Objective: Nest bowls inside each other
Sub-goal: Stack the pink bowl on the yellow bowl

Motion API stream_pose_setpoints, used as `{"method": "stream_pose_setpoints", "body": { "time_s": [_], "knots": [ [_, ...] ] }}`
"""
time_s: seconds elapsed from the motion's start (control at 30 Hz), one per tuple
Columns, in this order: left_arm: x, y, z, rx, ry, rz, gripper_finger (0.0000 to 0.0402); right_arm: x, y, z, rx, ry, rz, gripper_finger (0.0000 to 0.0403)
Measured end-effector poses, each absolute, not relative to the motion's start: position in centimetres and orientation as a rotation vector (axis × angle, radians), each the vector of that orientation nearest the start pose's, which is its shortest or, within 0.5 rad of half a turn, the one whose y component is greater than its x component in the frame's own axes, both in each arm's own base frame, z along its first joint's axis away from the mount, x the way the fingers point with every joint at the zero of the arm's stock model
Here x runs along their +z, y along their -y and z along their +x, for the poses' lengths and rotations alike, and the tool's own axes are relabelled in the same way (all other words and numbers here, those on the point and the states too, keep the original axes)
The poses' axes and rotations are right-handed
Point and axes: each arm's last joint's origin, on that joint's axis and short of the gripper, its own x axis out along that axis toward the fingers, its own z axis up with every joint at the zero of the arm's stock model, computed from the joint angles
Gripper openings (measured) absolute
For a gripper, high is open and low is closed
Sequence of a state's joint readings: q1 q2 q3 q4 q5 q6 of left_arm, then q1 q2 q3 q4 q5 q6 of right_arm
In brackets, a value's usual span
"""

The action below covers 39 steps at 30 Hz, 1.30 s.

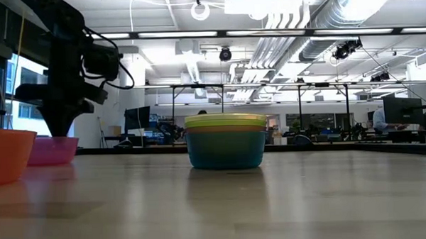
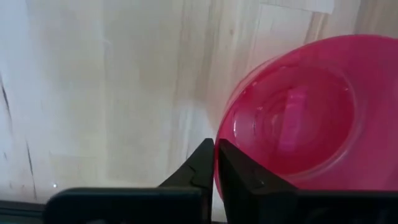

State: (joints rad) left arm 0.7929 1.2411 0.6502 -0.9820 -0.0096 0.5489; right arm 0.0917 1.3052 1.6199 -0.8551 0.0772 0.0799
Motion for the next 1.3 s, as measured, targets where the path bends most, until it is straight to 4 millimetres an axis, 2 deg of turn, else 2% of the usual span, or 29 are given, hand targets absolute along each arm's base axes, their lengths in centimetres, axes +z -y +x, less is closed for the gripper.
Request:
{"method": "stream_pose_setpoints", "body": {
  "time_s": [0.17, 0.43, 0.63, 0.77, 1.0, 1.13, 1.3],
  "knots": [
    [17.8, -12.6, 12.4, 0.268, -1.538, -0.228, 0.0002, 44.1, -2.0, 24.7, -0.013, -0.538, 0.03, 0.0155],
    [20.7, -13.8, 13.7, 0.377, -1.414, -0.314, 0.0001, 44.1, -2.0, 24.7, -0.031, -0.537, 0.017, 0.0155],
    [22.1, -14.3, 14.6, 0.398, -1.327, -0.445, 0.0, 44.1, -2.0, 24.7, -0.029, -0.538, 0.01, 0.0155],
    [22.2, -14.5, 15.7, 0.355, -1.319, -0.577, 0.0, 44.0, -2.0, 24.7, -0.029, -0.549, 0.007, 0.0155],
    [22.0, -14.2, 18.8, 0.303, -1.396, -0.603, 0.0, 43.6, -1.9, 24.3, -0.057, -0.61, 0.001, 0.0155],
    [22.6, -14.2, 21.4, 0.288, -1.397, -0.579, 0.0, 43.5, -1.7, 23.6, -0.083, -0.637, 0.0, 0.0155],
    [24.4, -14.5, 25.0, 0.258, -1.36, -0.531, 0.0, 43.9, -1.5, 22.1, -0.109, -0.652, 0.007, 0.0155]
  ]
}}
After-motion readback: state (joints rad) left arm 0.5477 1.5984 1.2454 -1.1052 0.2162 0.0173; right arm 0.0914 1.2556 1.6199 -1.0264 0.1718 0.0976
